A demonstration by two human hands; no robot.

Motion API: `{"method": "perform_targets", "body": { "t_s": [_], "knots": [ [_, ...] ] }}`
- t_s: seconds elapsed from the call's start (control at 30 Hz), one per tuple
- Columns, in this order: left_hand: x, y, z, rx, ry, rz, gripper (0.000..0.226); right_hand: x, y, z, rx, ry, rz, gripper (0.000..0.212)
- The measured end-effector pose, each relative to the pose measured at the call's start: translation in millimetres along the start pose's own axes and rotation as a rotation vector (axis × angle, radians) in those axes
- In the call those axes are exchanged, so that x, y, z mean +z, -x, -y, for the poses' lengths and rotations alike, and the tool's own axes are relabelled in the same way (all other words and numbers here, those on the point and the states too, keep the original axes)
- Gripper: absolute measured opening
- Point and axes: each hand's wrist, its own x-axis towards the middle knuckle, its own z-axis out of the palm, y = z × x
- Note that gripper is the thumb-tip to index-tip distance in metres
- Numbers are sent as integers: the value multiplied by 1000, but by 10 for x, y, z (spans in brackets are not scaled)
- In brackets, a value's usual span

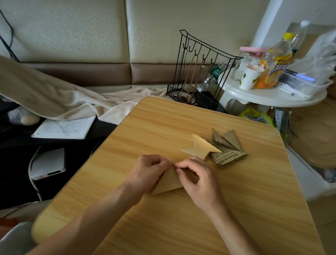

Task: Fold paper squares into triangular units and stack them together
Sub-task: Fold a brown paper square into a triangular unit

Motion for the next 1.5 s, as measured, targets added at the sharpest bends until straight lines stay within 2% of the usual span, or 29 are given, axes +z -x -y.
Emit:
{"method": "perform_targets", "body": {
  "t_s": [0.17, 0.43, 0.53, 0.63, 1.07, 1.5],
  "knots": [
    [9, 14, 28, 93, -40, -27, 18, -24, 14, 2, 208, -140, -29, 5],
    [3, -18, 45, 67, 40, -62, 18, 3, 11, -16, 280, -232, -22, 17],
    [-16, -16, 33, 46, 48, -1, 16, -1, 14, -23, 289, -248, -24, 18],
    [-27, 3, 17, 45, 39, 87, 15, -4, 9, -18, 284, -257, -24, 17],
    [-49, -28, 28, 8, 21, 52, 14, 11, 7, -31, 134, -152, 5, 21],
    [-90, -53, 33, 18, 64, 140, 21, 6, 5, -45, 30, -34, -22, 15]
  ]
}}
